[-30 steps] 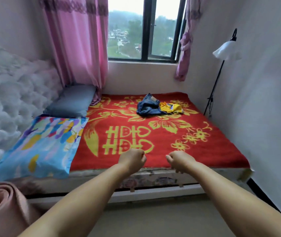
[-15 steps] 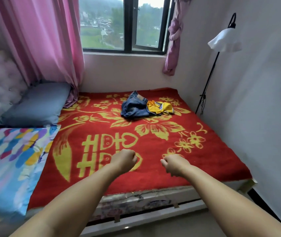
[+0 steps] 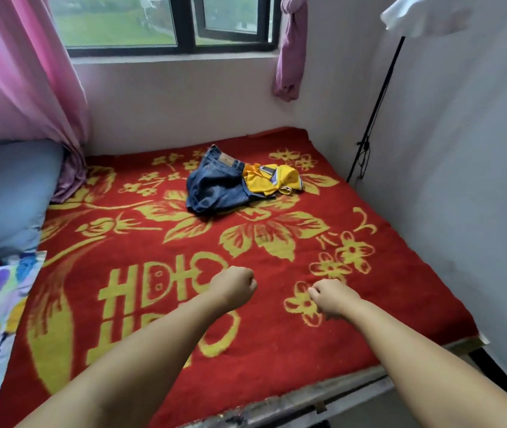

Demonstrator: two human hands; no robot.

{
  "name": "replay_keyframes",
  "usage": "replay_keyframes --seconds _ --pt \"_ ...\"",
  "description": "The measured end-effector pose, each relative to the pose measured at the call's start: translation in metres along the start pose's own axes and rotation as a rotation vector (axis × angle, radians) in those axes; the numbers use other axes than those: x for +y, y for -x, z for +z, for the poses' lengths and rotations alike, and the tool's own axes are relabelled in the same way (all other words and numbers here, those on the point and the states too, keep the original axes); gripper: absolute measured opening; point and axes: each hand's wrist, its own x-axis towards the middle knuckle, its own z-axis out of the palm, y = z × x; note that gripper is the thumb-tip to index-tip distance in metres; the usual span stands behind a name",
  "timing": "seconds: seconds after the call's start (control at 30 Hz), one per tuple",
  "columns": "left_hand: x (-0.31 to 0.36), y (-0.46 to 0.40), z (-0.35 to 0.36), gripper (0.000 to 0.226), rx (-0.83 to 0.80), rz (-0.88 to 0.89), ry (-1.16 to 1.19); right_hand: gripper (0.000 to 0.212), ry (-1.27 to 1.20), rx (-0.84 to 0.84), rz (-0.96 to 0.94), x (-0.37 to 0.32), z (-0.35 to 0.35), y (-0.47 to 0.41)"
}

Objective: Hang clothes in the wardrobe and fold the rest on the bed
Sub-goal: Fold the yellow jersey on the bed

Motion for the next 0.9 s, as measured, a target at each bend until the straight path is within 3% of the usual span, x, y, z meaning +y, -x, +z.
replay_keyframes --seconds 0.3,0.47,0.67,0.9 --pt "0.028 -0.180 0.059 0.021 -0.089 -0.234 0.072 0.033 0.073 -0.123 -0.097 0.091 -0.042 -0.203" --pt "0.047 -0.287 0.111 0.026 -0.134 -0.247 0.137 0.031 0.046 -0.070 -0.134 0.131 -0.043 -0.333" --pt "0.024 -0.402 0.171 0.026 -0.123 -0.259 0.149 0.027 0.016 0.022 -0.175 0.144 0.004 -0.482" --pt "-0.013 -0.543 0.222 0.042 0.015 -0.181 0.106 0.052 0.153 0.024 -0.308 0.163 0.068 -0.612"
